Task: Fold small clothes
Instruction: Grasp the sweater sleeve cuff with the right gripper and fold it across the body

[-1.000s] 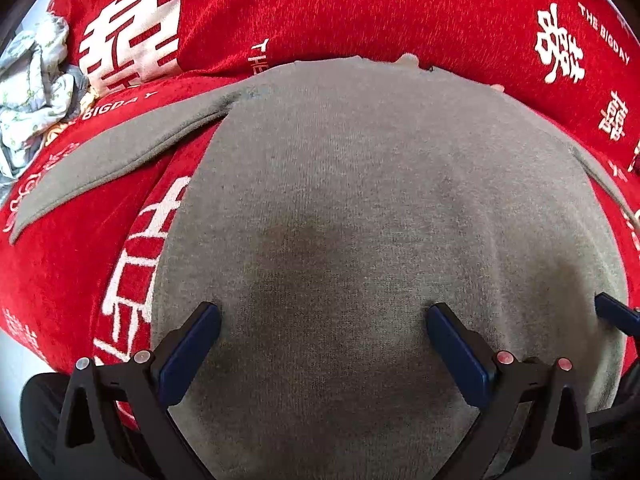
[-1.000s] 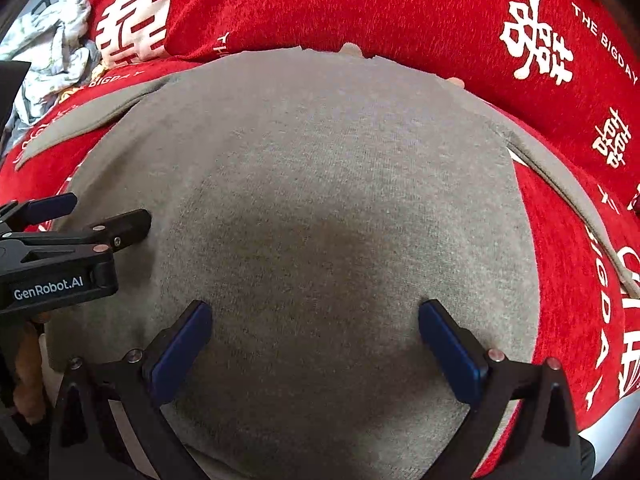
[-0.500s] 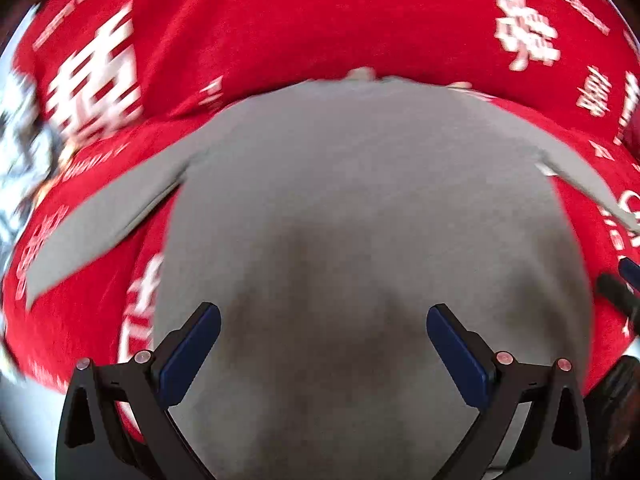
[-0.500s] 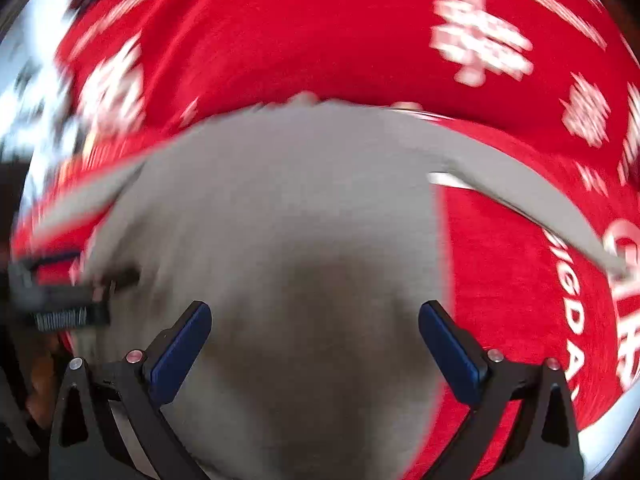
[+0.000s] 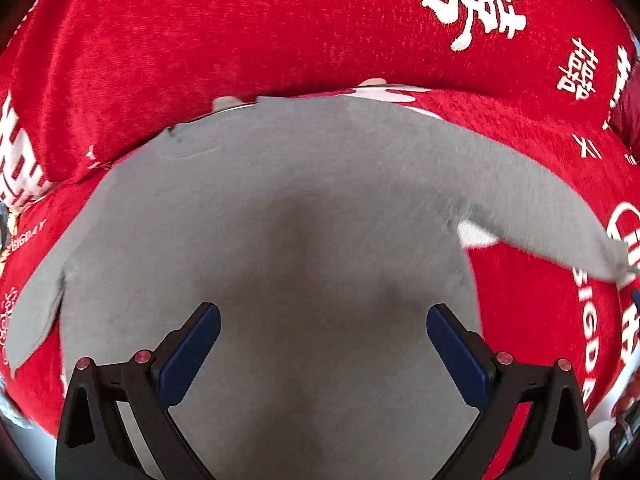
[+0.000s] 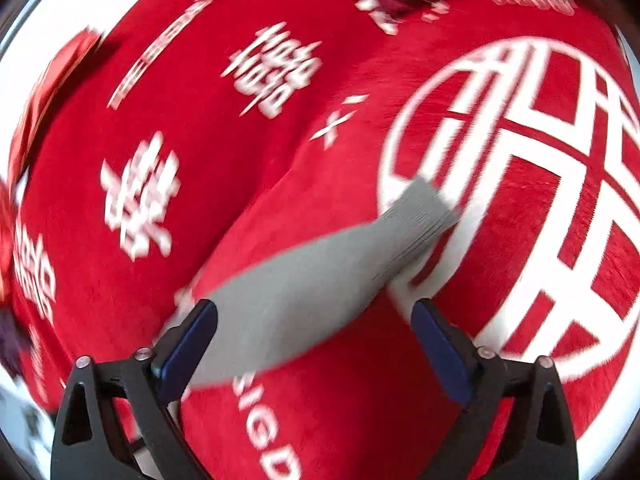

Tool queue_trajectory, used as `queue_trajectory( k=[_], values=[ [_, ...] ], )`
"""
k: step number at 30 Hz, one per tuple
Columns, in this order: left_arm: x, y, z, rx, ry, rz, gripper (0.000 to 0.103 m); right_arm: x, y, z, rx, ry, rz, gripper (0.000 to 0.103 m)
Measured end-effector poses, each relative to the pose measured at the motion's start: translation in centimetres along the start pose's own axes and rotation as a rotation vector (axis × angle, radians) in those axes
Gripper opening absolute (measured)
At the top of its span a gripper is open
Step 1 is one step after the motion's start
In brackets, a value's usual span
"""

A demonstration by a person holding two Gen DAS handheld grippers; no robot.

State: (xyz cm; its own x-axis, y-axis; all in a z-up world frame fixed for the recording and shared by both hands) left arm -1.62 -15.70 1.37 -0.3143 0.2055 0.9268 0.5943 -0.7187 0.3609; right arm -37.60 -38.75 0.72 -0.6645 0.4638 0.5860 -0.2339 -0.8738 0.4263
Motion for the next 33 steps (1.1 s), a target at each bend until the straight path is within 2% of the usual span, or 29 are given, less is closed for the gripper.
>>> queue_trajectory(
  k=[3,7,8,9,11,12,15,17,19,20,22,23,24,26,28,33],
  values=[
    [-1.3,1.5,-1.3,0.021,-0.015,0.021,0.103,-1.5,1.1,-1.7,-0.014,0.023,0.03,0.077],
    [-3.0,3.1,-1.8,0.079,-0.006,0.049,0.103,-4.5,1.6,-2.3,-0.015,0.02,0.062,0.063],
    [-3.6,3.5,-1.6,0.097,0.0,0.058,0.103,-5.2,1.7,-2.4,-0.017,0.017,0.062,0.055],
    [-4.0,3.9,-1.5,0.106,0.006,0.064,0.103,-5.4,2.1,-3.0,-0.007,0.007,0.059,0.037],
    [-4.7,4.7,-1.0,0.132,-0.007,0.071,0.103,-5.8,2.5,-3.9,-0.015,0.022,0.08,0.008],
    [-4.8,5.1,-0.9,0.15,-0.022,0.067,0.103,-5.7,2.7,-3.5,-0.018,0.044,0.072,0.008],
    [-5.3,6.7,-0.5,0.222,-0.072,0.063,0.103,-3.8,3.1,-1.3,0.105,0.035,0.023,0.008],
    [-6.4,7.4,-0.9,0.217,-0.065,0.093,0.103,-2.6,3.5,0.4,0.174,0.03,-0.009,0.008],
    [-7.8,7.7,-2.1,0.168,-0.033,0.133,0.103,-1.8,3.8,1.6,0.219,0.023,-0.029,0.008],
    [-8.0,7.8,-3.1,0.09,0.025,0.101,0.103,-1.6,4.0,2.1,0.237,0.017,-0.035,0.008],
    [-7.3,8.0,-4.1,0.007,0.076,0.042,0.103,-1.2,4.2,3.1,0.282,-0.003,-0.048,0.007],
    [-6.9,8.1,-4.2,-0.017,0.084,0.043,0.103,-1.0,4.3,3.7,0.305,-0.01,-0.055,0.007],
    [-6.5,8.1,-3.9,-0.015,0.056,0.052,0.103,-0.8,4.3,4.4,0.324,-0.013,-0.062,0.007],
    [-5.7,7.8,-2.6,0.017,0.001,0.056,0.103,-0.3,4.4,5.7,0.356,-0.019,-0.077,0.007],
    [-4.9,6.7,0.2,0.072,-0.009,0.042,0.103,0.4,4.2,8.0,0.42,-0.023,-0.103,0.007],
    [-4.2,2.9,7.8,0.188,-0.039,0.039,0.103,1.3,1.0,17.3,0.662,-0.002,-0.142,0.007]
  ],
)
Point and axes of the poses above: each gripper's, at about its wrist camera, not at the fingertips, and x roughly against the way its jaws point, z to its left, y to its top, the point moved 3 cm from there along -x, roughly the way its jaws point, and after that the axes turned 5 degrees about y, right-handed, at the moved point
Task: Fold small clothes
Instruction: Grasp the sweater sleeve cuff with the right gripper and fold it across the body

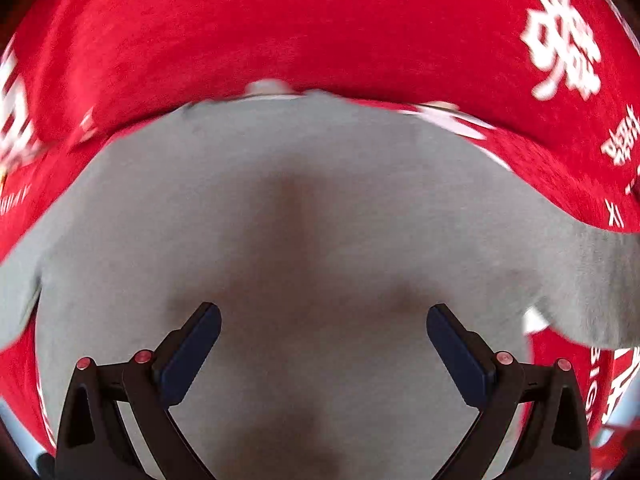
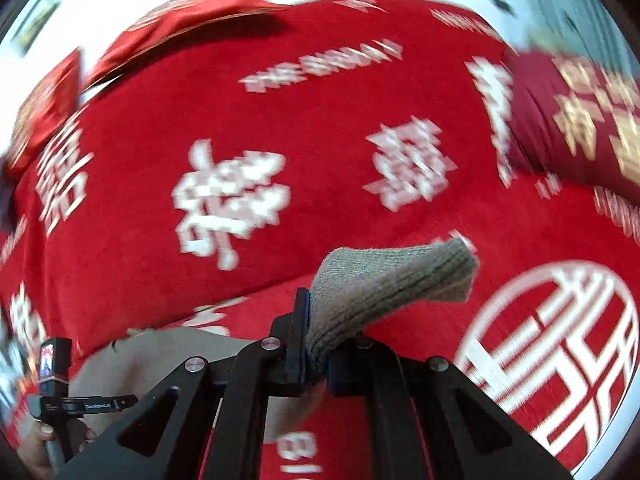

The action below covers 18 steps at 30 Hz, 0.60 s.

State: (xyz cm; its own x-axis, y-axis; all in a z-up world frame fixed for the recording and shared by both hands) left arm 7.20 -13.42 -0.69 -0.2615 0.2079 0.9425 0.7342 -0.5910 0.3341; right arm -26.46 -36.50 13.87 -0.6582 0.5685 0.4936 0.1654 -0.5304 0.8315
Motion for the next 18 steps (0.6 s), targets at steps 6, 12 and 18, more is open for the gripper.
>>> queue_trajectory(
  k=[6,12,18],
  values=[
    [1.0,-1.7,10.3,0.164,-0.02,-0.009,0.103,-0.8,0.2,15.1,0.307,0.077,0.002,0.007],
    [2.5,-2.1,20.2,0.31,-0.009,-0.053,0.103,-2.7,-2.2,29.2,0.451,0.209,0.039,0.007],
    [2.9,-4.7,28.2,0.424,0.013,-0.081,0.103,-6.6,-10.2,41.8,0.64,0.303,0.137,0.007]
  ],
)
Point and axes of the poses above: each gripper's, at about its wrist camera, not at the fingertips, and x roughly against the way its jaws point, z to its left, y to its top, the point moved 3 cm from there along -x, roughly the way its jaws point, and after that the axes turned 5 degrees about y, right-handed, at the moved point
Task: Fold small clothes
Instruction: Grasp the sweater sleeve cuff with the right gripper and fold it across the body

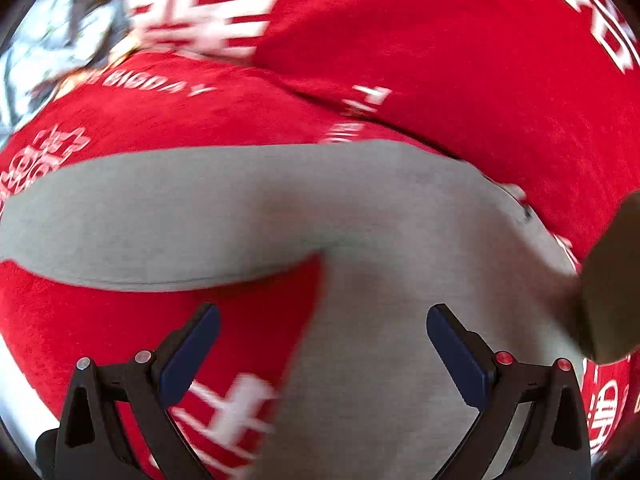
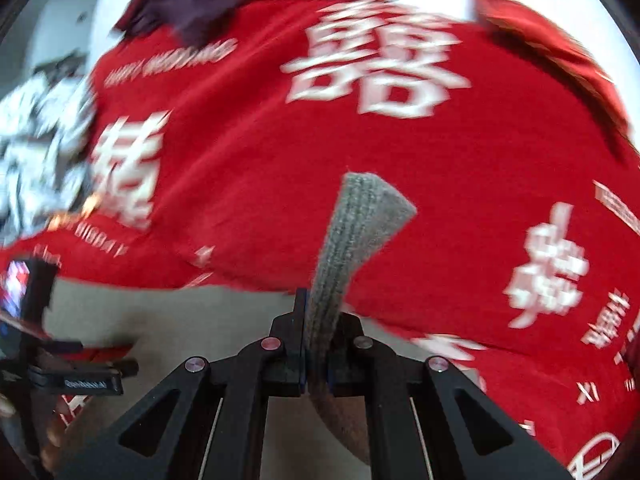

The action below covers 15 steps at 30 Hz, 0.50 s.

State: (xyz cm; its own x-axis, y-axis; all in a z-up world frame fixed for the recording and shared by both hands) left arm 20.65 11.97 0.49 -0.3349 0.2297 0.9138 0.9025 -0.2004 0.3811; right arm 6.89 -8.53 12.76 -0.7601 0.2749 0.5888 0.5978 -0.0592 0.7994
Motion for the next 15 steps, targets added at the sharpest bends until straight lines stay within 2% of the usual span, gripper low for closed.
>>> queue_trajectory(
  k=[6,9,12,13,14,15],
  values=[
    [-1.5,-0.3,5.6,0.091,-0.002,0.023,0.103,-8.0,-4.3,12.0,0.258,0.043,0.141,0.007],
    [-2.1,-0.5,7.2,0.115,-0.006,0.04,0.103,-10.7,-6.7,14.8,0.334,0.049,0.217,0.007],
    [-2.9,-0.6,8.2,0.136,-0.015,0.053,0.103,-12.1,-8.3,15.8,0.334,0.081,0.28,0.011],
    [-3.0,-0.6,8.2,0.143,-0.019,0.057,0.103,-12.2,-8.6,15.9,0.325,0.108,0.299,0.017],
    [-3.2,-0.6,8.1,0.147,-0.023,0.06,0.103,-12.0,-8.5,15.8,0.321,0.113,0.3,0.039],
    [-3.2,-0.6,8.0,0.148,-0.026,0.061,0.103,-11.5,-8.5,15.6,0.316,0.103,0.285,0.071]
  ],
)
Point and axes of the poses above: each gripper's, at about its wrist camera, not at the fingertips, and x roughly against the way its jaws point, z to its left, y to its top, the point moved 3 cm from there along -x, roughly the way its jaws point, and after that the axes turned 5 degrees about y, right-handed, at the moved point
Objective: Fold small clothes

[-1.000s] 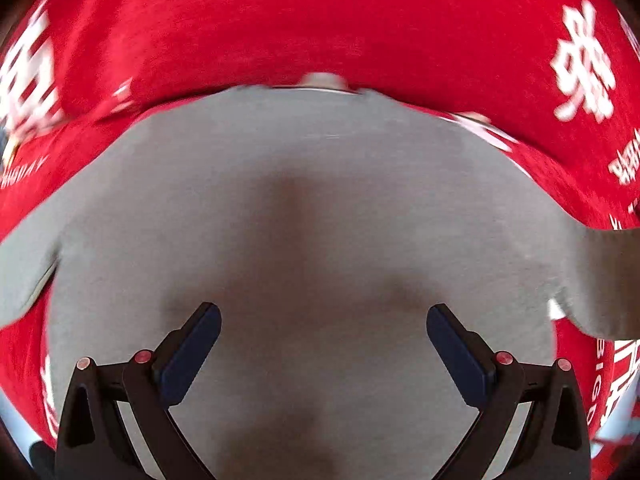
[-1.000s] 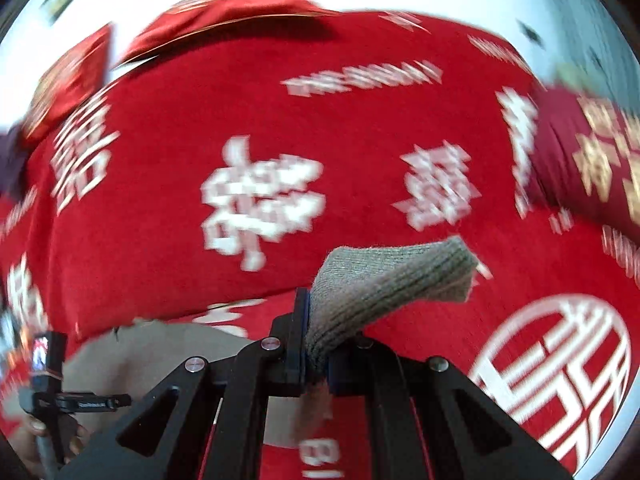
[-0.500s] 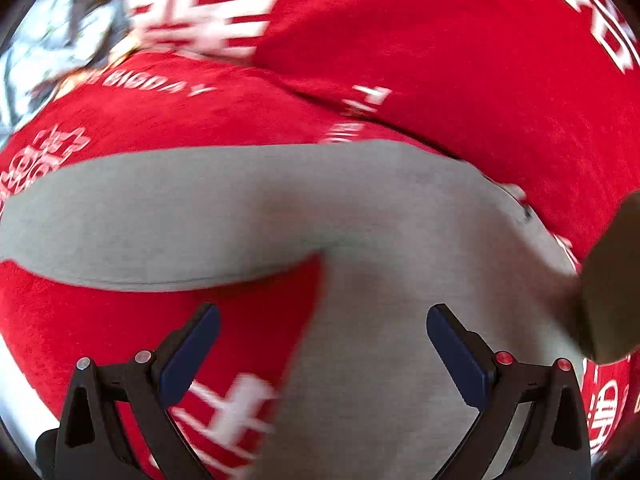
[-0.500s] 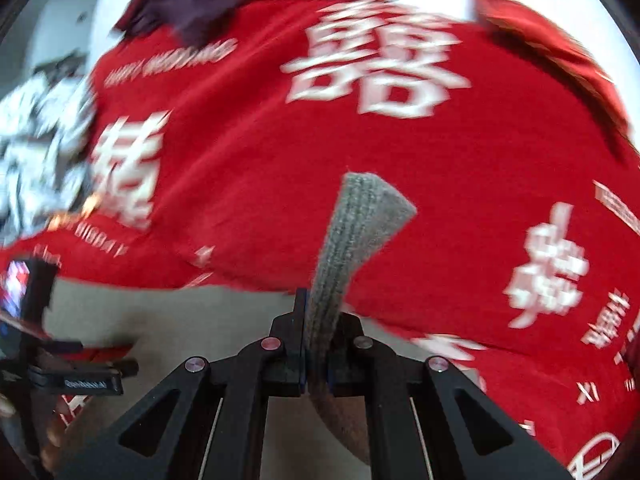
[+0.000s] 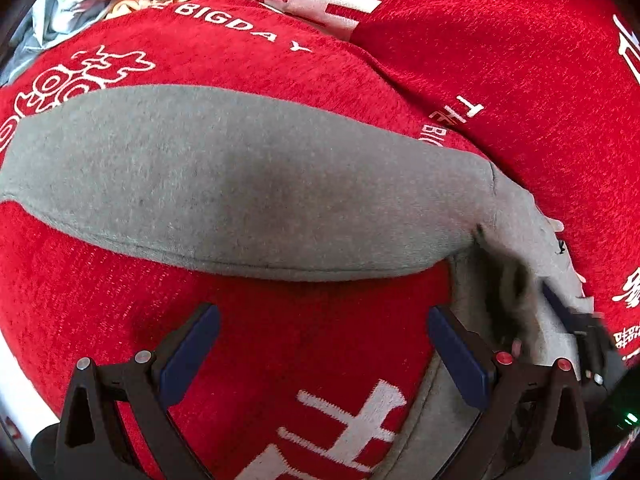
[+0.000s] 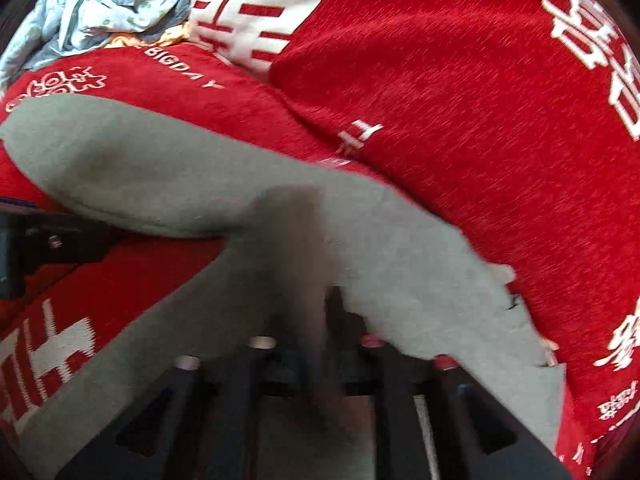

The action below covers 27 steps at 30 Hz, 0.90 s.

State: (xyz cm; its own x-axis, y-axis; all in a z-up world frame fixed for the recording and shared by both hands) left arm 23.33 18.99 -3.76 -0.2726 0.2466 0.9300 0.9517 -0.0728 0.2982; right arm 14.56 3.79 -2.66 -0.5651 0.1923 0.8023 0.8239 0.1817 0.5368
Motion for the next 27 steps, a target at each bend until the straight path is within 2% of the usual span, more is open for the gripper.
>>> queue_trajectory(
  k=[1,4,7,9,13,16,20,22,23,24,25,27],
  values=[
    [0.1,0.0,-0.3,-0.003,-0.003,-0.002,0.103,1.2,-0.2,-0.5,-0.014,-0.009,-0.037,0.082],
    [0.5,-0.3,-1.1,-0.018,-0.011,-0.009,0.103,4.9,-1.3,-3.3,-0.082,-0.02,-0.107,0.083],
    [1.0,-0.5,-3.2,-0.058,-0.022,-0.016,0.103,8.3,-5.0,-8.0,-0.17,-0.124,-0.132,0.083],
    [1.2,-0.7,-4.9,-0.092,-0.029,-0.017,0.103,9.4,-8.7,-11.9,-0.243,-0.204,-0.101,0.083],
    [1.1,-1.3,-7.8,-0.15,-0.021,-0.016,0.103,10.4,-17.0,-20.0,-0.363,-0.364,0.032,0.083],
    [0.6,-1.9,-10.6,-0.187,-0.012,0.002,0.103,11.1,-20.6,-23.5,-0.387,-0.439,0.078,0.083],
    [-0.1,-3.0,-14.0,-0.242,0.018,0.016,0.103,9.8,-20.8,-24.9,-0.389,-0.409,0.081,0.083],
    [-0.4,-3.6,-15.4,-0.275,0.056,0.006,0.103,8.8,-19.9,-24.2,-0.361,-0.374,0.066,0.083],
    [-0.5,-3.8,-16.1,-0.293,0.07,-0.001,0.103,8.4,-19.8,-23.9,-0.348,-0.384,0.065,0.083],
    [-0.8,-4.1,-16.8,-0.312,0.088,0.002,0.103,8.0,-20.0,-24.6,-0.365,-0.426,0.07,0.083],
    [-0.9,-4.2,-17.2,-0.316,0.094,0.006,0.103,7.9,-20.6,-25.1,-0.421,-0.432,0.082,0.083],
    [-0.9,-4.5,-18.0,-0.314,0.086,0.009,0.103,8.2,-22.6,-27.0,-0.561,-0.397,0.1,0.083]
  ],
)
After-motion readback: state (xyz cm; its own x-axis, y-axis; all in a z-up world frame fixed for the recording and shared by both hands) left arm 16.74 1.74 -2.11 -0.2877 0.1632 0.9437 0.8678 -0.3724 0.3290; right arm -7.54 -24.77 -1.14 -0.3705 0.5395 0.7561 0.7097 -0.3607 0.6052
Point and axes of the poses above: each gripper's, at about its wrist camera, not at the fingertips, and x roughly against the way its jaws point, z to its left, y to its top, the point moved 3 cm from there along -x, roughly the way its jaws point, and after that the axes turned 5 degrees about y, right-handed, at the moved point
